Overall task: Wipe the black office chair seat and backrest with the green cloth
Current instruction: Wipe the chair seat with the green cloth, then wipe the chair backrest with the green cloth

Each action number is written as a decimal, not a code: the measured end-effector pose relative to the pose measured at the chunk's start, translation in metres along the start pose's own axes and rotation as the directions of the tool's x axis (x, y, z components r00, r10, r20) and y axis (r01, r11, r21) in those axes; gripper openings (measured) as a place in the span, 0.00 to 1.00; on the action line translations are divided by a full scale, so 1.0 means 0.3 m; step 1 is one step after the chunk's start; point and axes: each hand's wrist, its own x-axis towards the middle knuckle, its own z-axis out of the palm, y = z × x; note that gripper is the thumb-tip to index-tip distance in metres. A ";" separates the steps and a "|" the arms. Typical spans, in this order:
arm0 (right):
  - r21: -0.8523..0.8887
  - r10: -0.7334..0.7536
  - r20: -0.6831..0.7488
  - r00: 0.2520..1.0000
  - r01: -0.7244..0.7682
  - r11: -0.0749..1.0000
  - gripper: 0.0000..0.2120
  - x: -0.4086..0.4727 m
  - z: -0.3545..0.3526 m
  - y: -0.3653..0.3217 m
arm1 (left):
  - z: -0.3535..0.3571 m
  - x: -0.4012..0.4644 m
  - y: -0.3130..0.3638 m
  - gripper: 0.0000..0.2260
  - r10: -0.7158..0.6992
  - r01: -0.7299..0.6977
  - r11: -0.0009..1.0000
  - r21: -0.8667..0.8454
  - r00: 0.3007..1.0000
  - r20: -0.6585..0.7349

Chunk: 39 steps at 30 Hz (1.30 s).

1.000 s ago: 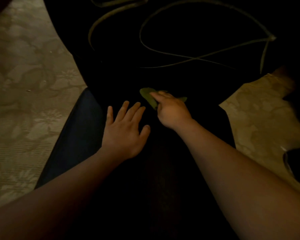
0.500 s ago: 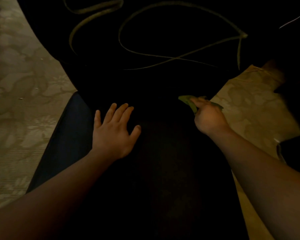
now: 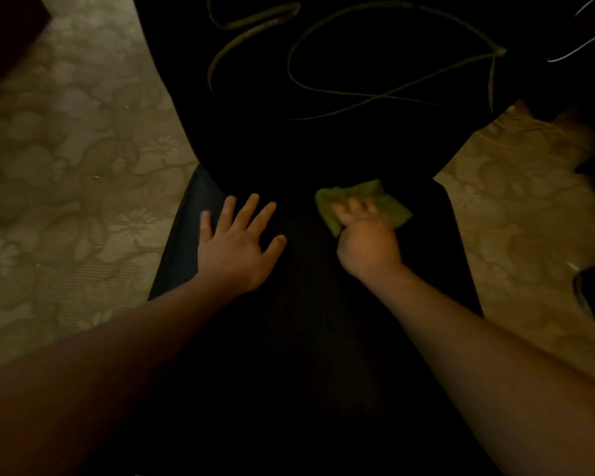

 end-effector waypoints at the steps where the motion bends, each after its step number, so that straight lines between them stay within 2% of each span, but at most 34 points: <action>1: 0.009 -0.053 0.033 0.998 0.053 0.999 0.32 -0.037 0.004 -0.080 | 0.001 -0.019 -0.011 0.31 -0.071 0.071 0.997 -0.005 0.997 0.004; 4: 0.082 -0.203 0.039 0.978 0.199 0.977 0.29 -0.167 0.033 -0.249 | -0.001 -0.074 -0.023 0.29 -0.168 0.170 0.984 -0.046 0.985 0.037; 9: 0.131 -0.221 0.056 0.974 0.212 0.968 0.30 -0.208 0.039 -0.218 | -0.022 -0.146 -0.043 0.29 -0.162 0.163 0.986 -0.027 0.986 0.051; 13: 0.178 -0.160 0.086 0.983 0.143 0.974 0.30 -0.215 0.023 -0.201 | -0.070 -0.196 -0.112 0.30 -0.107 0.107 0.994 0.000 0.991 0.086; 18: 0.155 -0.105 0.097 0.990 0.090 0.984 0.32 -0.243 0.014 -0.171 | -0.119 -0.267 -0.190 0.32 -0.086 0.079 0.995 0.055 0.986 0.145; 21: 0.133 -0.078 0.098 0.992 0.065 0.989 0.34 -0.240 0.007 -0.167 | -0.112 -0.317 -0.165 0.33 -0.086 0.085 0.996 0.013 0.976 0.200; 25: 0.091 -0.068 0.129 0.989 0.056 0.994 0.36 -0.237 -0.005 -0.167 | -0.107 -0.351 -0.129 0.34 -0.108 0.118 0.992 -0.039 0.974 0.200; 34: 0.028 -0.013 0.202 0.979 0.007 1.000 0.34 -0.215 -0.040 -0.178 | -0.104 -0.412 -0.076 0.39 -0.159 0.160 0.987 0.011 0.968 0.193; 39: -0.027 0.069 0.268 0.961 -0.064 0.998 0.34 -0.203 -0.077 -0.231 | -0.140 -0.482 -0.070 0.40 -0.118 0.112 0.993 0.047 0.976 0.182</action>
